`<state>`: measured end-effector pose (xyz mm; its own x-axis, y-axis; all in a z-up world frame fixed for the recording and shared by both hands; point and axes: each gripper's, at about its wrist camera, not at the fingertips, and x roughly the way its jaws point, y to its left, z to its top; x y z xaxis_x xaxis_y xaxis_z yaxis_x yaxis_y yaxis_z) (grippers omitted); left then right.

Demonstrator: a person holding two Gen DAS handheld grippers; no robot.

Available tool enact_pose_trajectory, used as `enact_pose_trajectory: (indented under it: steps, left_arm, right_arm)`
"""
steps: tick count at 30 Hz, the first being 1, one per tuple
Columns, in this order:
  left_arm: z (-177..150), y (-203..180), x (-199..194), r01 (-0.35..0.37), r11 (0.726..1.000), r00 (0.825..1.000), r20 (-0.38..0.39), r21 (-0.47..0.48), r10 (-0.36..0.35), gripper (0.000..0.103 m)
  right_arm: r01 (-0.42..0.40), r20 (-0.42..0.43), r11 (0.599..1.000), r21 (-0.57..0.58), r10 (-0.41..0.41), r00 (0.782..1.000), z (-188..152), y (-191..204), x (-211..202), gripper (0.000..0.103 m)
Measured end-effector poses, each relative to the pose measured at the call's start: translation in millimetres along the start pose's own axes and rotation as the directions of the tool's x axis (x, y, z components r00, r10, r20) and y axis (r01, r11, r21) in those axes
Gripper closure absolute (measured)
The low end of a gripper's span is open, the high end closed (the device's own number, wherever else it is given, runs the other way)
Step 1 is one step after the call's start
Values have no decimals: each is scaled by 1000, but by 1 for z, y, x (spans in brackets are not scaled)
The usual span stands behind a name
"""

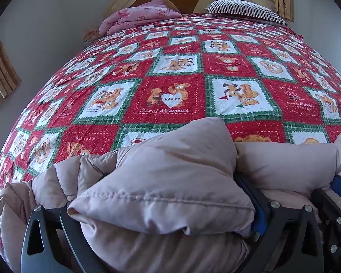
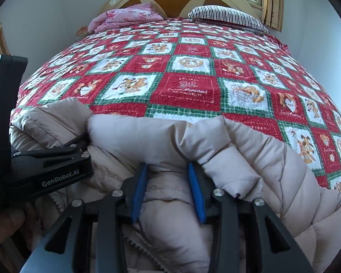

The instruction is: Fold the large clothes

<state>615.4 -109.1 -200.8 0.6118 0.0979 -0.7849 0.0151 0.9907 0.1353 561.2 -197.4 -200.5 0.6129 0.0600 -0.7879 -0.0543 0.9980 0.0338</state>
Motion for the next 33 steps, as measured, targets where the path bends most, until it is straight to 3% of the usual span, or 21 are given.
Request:
enact_pose_trajectory:
  steps: [28, 33]
  left_arm:
    - [1, -2, 1, -8, 1000, 1000, 1, 3, 8, 0]
    - [12, 4, -6, 11, 1000, 1000, -23, -1, -11, 1]
  right_arm:
    - [3, -5, 1000, -7, -4, 1000, 3, 1, 1, 61]
    - [-103, -47, 993, -65, 100, 994, 27, -8, -16, 31]
